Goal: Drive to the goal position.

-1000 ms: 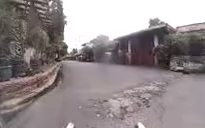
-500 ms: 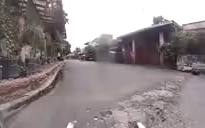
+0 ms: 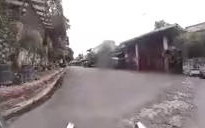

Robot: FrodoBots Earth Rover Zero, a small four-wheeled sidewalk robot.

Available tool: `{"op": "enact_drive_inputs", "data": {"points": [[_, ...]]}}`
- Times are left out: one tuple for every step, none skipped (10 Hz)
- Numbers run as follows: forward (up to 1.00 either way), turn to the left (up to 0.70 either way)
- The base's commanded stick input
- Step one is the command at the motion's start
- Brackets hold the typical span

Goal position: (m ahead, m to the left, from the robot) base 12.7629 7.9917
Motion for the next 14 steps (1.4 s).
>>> {"op": "enact_drive_inputs", "data": {"points": [[0.70,0.00],[0.70,0.00],[0.70,0.00],[0.70,0.00],[0.70,0.00],[0.70,0.07],[0.70,0.11],[0.70,0.14],[0.70,0.14],[0.70,0.14],[0.70,0.14],[0.70,0.14],[0.70,0.14],[0.70,0.14]]}}
